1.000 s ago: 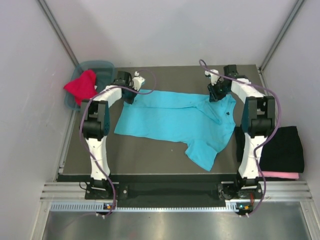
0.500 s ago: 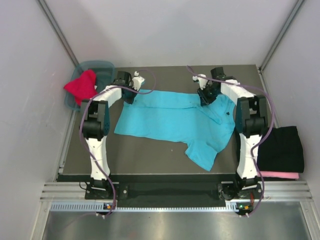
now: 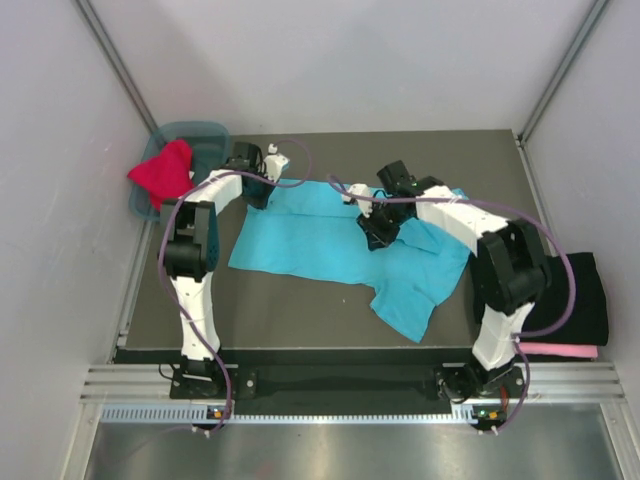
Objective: Fold and stack the t-shirts
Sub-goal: Fold the tshirt
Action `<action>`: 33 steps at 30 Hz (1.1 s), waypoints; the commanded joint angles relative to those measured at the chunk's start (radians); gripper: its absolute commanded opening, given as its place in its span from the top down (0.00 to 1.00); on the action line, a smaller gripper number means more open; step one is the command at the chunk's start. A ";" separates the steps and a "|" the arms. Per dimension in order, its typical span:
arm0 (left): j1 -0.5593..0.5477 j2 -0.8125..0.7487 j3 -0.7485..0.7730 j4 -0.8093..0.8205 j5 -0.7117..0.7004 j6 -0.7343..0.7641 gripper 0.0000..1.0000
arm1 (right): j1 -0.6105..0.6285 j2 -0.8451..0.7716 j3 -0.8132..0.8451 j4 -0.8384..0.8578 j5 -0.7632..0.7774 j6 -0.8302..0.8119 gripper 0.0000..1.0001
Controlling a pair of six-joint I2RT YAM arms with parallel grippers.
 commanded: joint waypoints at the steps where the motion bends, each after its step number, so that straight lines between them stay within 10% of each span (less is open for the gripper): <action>1: 0.004 -0.086 -0.002 -0.008 0.023 0.020 0.91 | 0.017 -0.136 -0.025 0.008 0.041 0.008 0.80; 19: 0.038 0.125 0.316 -0.155 0.123 -0.217 0.86 | -0.412 0.117 0.288 0.114 0.185 0.074 0.79; 33: 0.043 0.443 0.661 -0.276 0.024 -0.260 0.77 | -0.431 0.285 0.328 0.178 0.366 0.068 0.80</action>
